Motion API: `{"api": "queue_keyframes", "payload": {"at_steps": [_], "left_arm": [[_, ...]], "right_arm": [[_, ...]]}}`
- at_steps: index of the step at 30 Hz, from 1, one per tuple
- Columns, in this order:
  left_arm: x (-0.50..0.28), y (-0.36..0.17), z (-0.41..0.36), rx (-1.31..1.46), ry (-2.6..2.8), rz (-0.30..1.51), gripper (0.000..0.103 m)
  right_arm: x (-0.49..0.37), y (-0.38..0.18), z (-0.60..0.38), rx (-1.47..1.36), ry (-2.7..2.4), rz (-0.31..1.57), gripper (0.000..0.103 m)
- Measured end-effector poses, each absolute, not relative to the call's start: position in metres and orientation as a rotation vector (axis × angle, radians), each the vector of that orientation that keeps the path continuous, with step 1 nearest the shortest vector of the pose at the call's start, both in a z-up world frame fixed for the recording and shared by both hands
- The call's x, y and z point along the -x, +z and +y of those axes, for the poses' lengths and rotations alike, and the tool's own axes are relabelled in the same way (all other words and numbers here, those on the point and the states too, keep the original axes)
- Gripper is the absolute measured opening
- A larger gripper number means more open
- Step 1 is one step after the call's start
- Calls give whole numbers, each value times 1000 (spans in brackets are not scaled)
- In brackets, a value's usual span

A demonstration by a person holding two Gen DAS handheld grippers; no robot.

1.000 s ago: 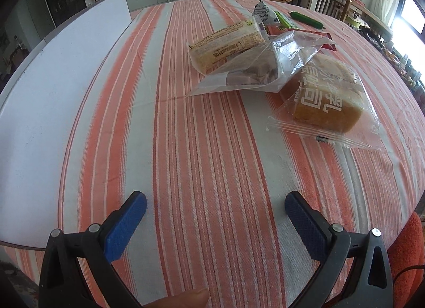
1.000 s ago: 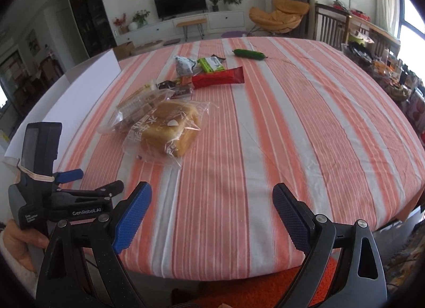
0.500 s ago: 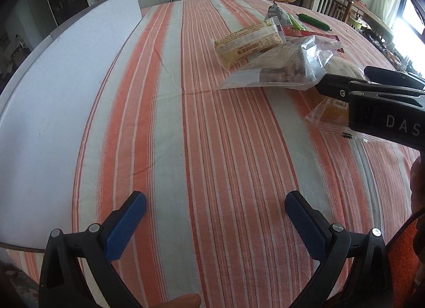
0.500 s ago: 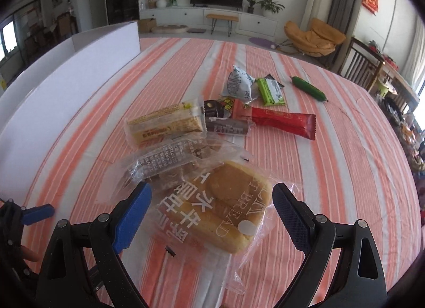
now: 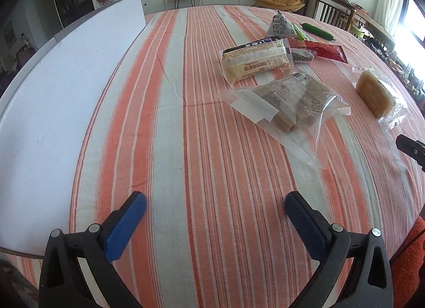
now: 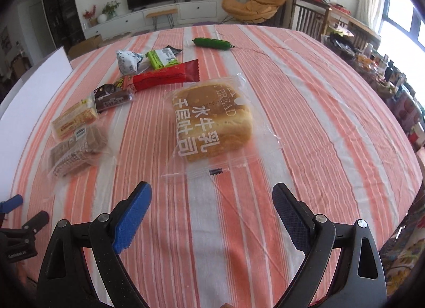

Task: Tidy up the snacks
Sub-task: 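Move the left tool toward the clear bag of brown biscuits, then grasp the biscuit bag with the left tool while the right tool grasps the yellow cream bar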

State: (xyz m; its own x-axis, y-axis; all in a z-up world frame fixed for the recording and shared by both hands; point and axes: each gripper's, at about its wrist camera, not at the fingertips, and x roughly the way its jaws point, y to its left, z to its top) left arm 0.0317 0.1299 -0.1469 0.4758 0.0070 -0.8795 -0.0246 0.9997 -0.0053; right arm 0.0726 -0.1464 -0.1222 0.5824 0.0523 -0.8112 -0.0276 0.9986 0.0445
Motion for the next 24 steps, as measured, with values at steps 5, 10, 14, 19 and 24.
{"api": "queue_keyframes", "payload": {"at_steps": [5,10,14,19,24], "left_arm": [[-44,-125,117,15,-221,1078,102],[-85,-102,78,-129,-416,1047,102],[-132,-126,64,-164,-423,1138,102],[-142,-140,57,-183,-410,1146,94],[-113,-134,55,-171,-425,1173,73]], "right_arm": [[-61,-146,-141,-42,52,984,95],[-58,-148,-143,-50,52,954,96],[-57,-149,-138,-19,42,948,96],[-57,-148,-140,-28,48,941,96],[-57,-148,-139,-18,40,945,96]]}}
